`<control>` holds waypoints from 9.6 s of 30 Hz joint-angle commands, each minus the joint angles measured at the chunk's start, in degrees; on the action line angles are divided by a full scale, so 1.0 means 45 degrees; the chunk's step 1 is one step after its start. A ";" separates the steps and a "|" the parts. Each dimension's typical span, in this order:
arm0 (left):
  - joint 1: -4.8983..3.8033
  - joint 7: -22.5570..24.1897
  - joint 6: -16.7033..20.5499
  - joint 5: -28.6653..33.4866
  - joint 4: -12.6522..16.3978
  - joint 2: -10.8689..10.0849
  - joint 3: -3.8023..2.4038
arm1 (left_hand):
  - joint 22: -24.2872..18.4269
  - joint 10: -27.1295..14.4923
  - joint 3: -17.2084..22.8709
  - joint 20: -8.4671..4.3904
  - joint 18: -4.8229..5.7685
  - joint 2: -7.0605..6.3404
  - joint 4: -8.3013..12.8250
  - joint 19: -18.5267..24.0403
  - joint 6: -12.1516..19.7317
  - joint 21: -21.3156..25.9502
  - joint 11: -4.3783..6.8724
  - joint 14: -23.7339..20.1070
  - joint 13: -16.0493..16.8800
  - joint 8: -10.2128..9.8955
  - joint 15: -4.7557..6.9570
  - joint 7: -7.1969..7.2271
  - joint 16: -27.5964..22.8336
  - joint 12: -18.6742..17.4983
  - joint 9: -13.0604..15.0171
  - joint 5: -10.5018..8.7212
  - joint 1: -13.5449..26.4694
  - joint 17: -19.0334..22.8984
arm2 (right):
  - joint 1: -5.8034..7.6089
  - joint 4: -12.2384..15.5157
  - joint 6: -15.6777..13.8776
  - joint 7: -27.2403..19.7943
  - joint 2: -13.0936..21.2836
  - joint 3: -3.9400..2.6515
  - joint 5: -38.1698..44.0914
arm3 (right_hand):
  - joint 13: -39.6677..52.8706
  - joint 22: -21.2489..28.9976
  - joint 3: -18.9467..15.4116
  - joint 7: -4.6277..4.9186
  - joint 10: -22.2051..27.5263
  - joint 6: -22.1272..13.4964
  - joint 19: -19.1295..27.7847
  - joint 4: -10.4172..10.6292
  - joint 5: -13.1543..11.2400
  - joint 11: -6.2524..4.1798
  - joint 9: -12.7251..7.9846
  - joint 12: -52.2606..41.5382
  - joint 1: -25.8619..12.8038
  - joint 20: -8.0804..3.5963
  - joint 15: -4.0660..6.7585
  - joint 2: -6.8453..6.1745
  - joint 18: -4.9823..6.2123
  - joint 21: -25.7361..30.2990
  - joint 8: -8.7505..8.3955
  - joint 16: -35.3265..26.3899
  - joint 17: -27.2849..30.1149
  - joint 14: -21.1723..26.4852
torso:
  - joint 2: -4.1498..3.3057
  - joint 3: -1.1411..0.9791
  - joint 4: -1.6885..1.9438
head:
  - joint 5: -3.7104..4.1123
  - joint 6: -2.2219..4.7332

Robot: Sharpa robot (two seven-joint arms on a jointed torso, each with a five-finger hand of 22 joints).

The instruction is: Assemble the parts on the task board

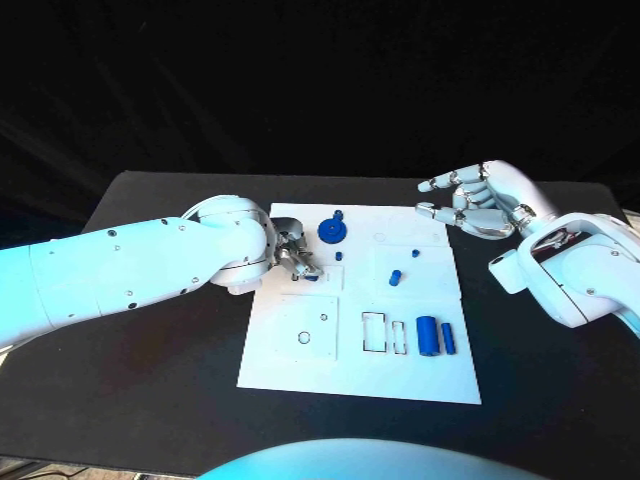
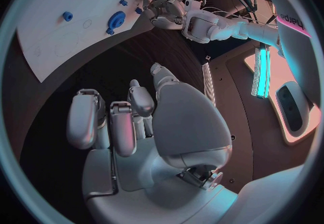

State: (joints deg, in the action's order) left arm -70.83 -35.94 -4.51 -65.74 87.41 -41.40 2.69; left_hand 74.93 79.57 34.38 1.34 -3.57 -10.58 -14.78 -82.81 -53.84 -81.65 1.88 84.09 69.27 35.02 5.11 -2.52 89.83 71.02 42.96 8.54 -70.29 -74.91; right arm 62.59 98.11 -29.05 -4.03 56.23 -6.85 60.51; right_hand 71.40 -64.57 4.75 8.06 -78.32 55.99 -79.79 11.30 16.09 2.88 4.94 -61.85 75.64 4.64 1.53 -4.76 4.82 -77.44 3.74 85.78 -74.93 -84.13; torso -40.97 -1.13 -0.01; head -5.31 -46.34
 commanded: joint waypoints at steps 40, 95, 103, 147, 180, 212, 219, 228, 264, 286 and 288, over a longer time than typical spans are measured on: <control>0.0038 -0.0213 -0.1537 0.0152 -0.0839 0.0734 0.0061 | 0.0297 0.0191 -0.0383 -0.0114 0.0093 0.0230 0.0370 -0.0114 -0.0671 0.0004 0.0221 0.1314 0.0183 0.0168 0.0122 0.0385 0.0039 0.0288 0.0291 -0.0088 0.2819 -0.3354 | -0.0015 0.0069 0.0323 0.0028 0.0050 0.0002 -0.0347 | -0.0231 0.0211 -0.0087 0.0012 0.0262 0.0055 0.0177 -0.0019 0.0081 0.0022 0.0005 0.0356 0.0101 -0.0017 -0.0034 0.0048 0.0048 0.0155 0.0040 -0.0255 -0.1348 -0.0858 | 0.0001 0.0007 0.0015 | 0.0078 -0.0092; -0.1735 -0.0181 -0.3737 0.0755 -0.5075 0.1892 -0.0837 | -0.0517 -0.1118 -0.7419 0.0334 -0.0126 0.2038 -0.0404 0.0324 0.0035 0.0838 -0.0373 0.1314 -0.1724 -0.1619 -0.0340 -0.0296 0.0039 -0.1249 -0.1569 -0.0355 0.1506 -0.3354 | -0.0106 -0.0517 0.0482 -0.0012 -0.0279 0.0021 -0.0403 | -0.0242 0.0297 -0.0132 0.0017 0.0273 0.0042 0.0214 0.0004 0.0075 0.0026 0.0002 0.0366 0.0074 -0.0016 -0.0038 0.0052 0.0063 0.0208 0.0031 -0.0326 -0.1249 -0.0830 | -0.0010 0.0022 0.0036 | -0.0105 0.0120; -0.1680 -0.0200 -0.4050 0.0728 -0.5715 0.2305 -0.0627 | -0.0463 -0.1087 -0.7487 0.0293 -0.0115 0.2133 -0.0398 0.0293 -0.0116 0.0808 -0.0314 0.1314 -0.1701 -0.1477 -0.0293 -0.0227 0.0039 -0.1206 -0.1557 -0.0345 0.1390 -0.3354 | -0.0106 -0.0511 0.0498 -0.0037 -0.0305 0.0021 -0.0404 | -0.0240 0.0317 -0.0131 0.0016 0.0270 0.0042 0.0223 0.0005 0.0080 0.0026 0.0002 0.0359 0.0081 -0.0016 -0.0037 0.0069 0.0066 0.0220 0.0031 -0.0331 -0.1246 -0.0829 | -0.0007 0.0029 0.0025 | -0.0157 0.0102; -0.1378 -0.0058 -0.4761 0.0781 -0.6152 0.2738 -0.0489 | -0.0306 -0.0971 -0.7363 0.0164 -0.0082 0.2588 -0.0330 0.0206 -0.0255 0.0728 -0.0168 0.1314 -0.1642 -0.1075 -0.0165 -0.0067 0.0039 -0.1076 -0.1450 -0.0300 0.0653 -0.3354 | -0.0114 -0.0607 0.0674 -0.0078 -0.0409 0.0022 -0.0467 | -0.0265 0.0361 -0.0100 0.0018 0.0283 0.0036 0.0240 -0.0019 0.0120 0.0024 0.0000 0.0384 0.0168 -0.0017 -0.0034 0.0174 0.0074 0.0254 0.0027 -0.0357 -0.1222 -0.0822 | 0.0003 0.0004 0.0018 | -0.0168 -0.0030; -0.1291 0.0852 -0.3574 0.0934 -0.5556 0.2380 -0.0481 | -0.0150 -0.0870 -0.0034 0.0134 -0.0070 0.0884 0.2082 0.0180 0.0429 0.0792 -0.0133 0.1314 -0.1998 -0.0359 -0.0155 -0.0092 0.0039 -0.1319 -0.1196 -0.0316 -0.1202 -0.3354 | -0.0129 -0.0621 0.0863 -0.0012 -0.0404 0.0026 -0.0466 | -0.0264 0.0374 -0.0089 0.0020 0.0281 0.0038 0.0243 -0.0039 0.0151 0.0023 0.0000 0.0375 0.0213 -0.0019 -0.0032 0.0208 0.0076 0.0266 0.0028 -0.0370 -0.1211 -0.0821 | 0.0028 0.0004 0.0038 | -0.0124 -0.0097; -0.0596 0.1146 -0.1314 0.0369 -0.1076 -0.0256 -0.0115 | 0.0423 -0.0280 0.0954 0.0132 0.0059 0.0059 0.2784 -0.0129 -0.0159 0.0384 -0.0116 0.1314 -0.1442 -0.0472 -0.0157 -0.0101 0.0039 -0.0827 -0.1443 -0.0024 -0.0983 -0.3354 | -0.0155 -0.0689 0.0868 0.0008 -0.0452 0.0041 -0.0488 | -0.0270 0.0376 -0.0097 0.0024 0.0279 0.0044 0.0242 -0.0005 0.0179 0.0028 0.0001 0.0376 0.0183 -0.0019 -0.0034 0.0258 0.0075 0.0271 0.0030 -0.0378 -0.1206 -0.0821 | 0.0041 0.0006 0.0047 | -0.0306 -0.0168; -0.0470 0.1096 -0.1477 0.0180 -0.1004 -0.0279 -0.0090 | 0.0423 -0.0280 0.0954 0.0132 0.0059 0.0059 0.2784 -0.0129 -0.0159 0.0384 -0.0116 0.1314 -0.1442 -0.0472 -0.0157 -0.0101 0.0039 -0.0827 -0.1443 -0.0024 -0.0983 -0.3354 | -0.0170 -0.0700 0.0885 0.0000 -0.0453 0.0044 -0.0562 | -0.0270 0.0376 -0.0097 0.0024 0.0279 0.0044 0.0242 -0.0005 0.0179 0.0028 0.0001 0.0376 0.0183 -0.0019 -0.0034 0.0258 0.0075 0.0271 0.0030 -0.0378 -0.1206 -0.0821 | 0.0041 -0.0012 0.0063 | -0.0267 -0.0214; -0.0433 0.1061 -0.1935 0.0111 -0.0974 -0.0262 -0.0084 | 0.0439 -0.0256 0.0985 0.0132 0.0063 0.0042 0.2800 -0.0138 -0.0191 0.0373 -0.0112 0.1314 -0.1417 -0.0483 -0.0156 -0.0097 0.0039 -0.0808 -0.1458 -0.0010 -0.0970 -0.3354 | -0.0175 -0.0697 0.0921 -0.0001 -0.0453 0.0045 -0.0577 | -0.0270 0.0376 -0.0097 0.0024 0.0279 0.0044 0.0242 -0.0005 0.0179 0.0028 0.0001 0.0376 0.0183 -0.0019 -0.0034 0.0258 0.0075 0.0271 0.0030 -0.0378 -0.1206 -0.0821 | 0.0047 -0.0004 0.0065 | -0.0265 -0.0292; -0.0418 0.0880 -0.2947 0.0089 -0.0980 -0.0153 -0.0085 | 0.0382 -0.0176 0.1140 0.0135 0.0045 -0.0035 0.2779 -0.0102 -0.0368 0.0433 -0.0097 0.1314 -0.1399 -0.0544 -0.0157 -0.0060 0.0039 -0.0812 -0.1536 0.0192 -0.0718 -0.3354 | -0.0178 -0.0739 0.1129 0.0051 -0.0402 0.0046 -0.0578 | -0.0292 0.0399 -0.0107 0.0026 0.0288 0.0042 0.0249 0.0012 0.0206 0.0029 0.0000 0.0401 0.0169 -0.0019 -0.0035 0.0283 0.0079 0.0286 0.0029 -0.0393 -0.1187 -0.0818 | 0.0052 -0.0012 0.0065 | -0.0306 -0.0415; -0.0418 0.0171 -0.3871 0.0361 -0.1534 0.0414 -0.0015 | 0.0326 -0.0127 0.0503 0.0029 0.0022 0.0316 0.2177 -0.0059 -0.0635 0.0534 0.0090 0.1314 -0.1461 -0.0451 -0.0020 0.0228 0.0039 -0.0920 -0.1444 0.0154 0.0457 -0.3354 | -0.0178 -0.0565 0.1072 0.0010 -0.0306 0.0048 -0.0578 | -0.0258 0.0395 -0.0124 0.0027 0.0264 0.0039 0.0245 0.0020 0.0212 0.0030 -0.0001 0.0344 0.0160 -0.0018 -0.0036 0.0284 0.0078 0.0287 0.0027 -0.0396 -0.1188 -0.0820 | 0.0056 -0.0011 0.0066 | -0.0275 -0.0454; -0.0418 0.0177 -0.3868 0.0362 -0.1543 0.0425 -0.0014 | 0.0331 -0.0111 0.0463 0.0024 0.0023 0.0324 0.2163 -0.0062 -0.0661 0.0533 0.0097 0.1314 -0.1438 -0.0441 -0.0015 0.0239 0.0039 -0.0900 -0.1439 0.0153 0.0503 -0.3354 | -0.0179 -0.0567 0.1077 0.0009 -0.0308 0.0048 -0.0578 | -0.0258 0.0395 -0.0124 0.0027 0.0264 0.0039 0.0245 0.0020 0.0212 0.0030 -0.0001 0.0344 0.0160 -0.0018 -0.0036 0.0284 0.0078 0.0287 0.0027 -0.0396 -0.1188 -0.0820 | 0.0057 -0.0008 0.0065 | -0.0272 -0.0460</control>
State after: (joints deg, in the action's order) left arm -73.38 -34.34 -18.69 -65.04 80.35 -39.73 2.11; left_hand 74.91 78.93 34.84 1.96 -3.58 -9.59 -7.03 -83.02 -55.60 -79.42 2.07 83.98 62.77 32.84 4.81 -2.84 89.83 66.77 36.48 9.05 -68.20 -74.94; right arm 61.83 95.46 -24.72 -3.70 54.87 -6.64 57.78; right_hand 70.19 -62.82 4.44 8.06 -77.45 55.99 -78.98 11.30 16.85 2.84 4.88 -60.30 76.32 4.63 1.53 -4.09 4.83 -76.45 3.74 84.32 -74.95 -84.13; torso -40.73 -1.20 0.26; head -6.56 -48.37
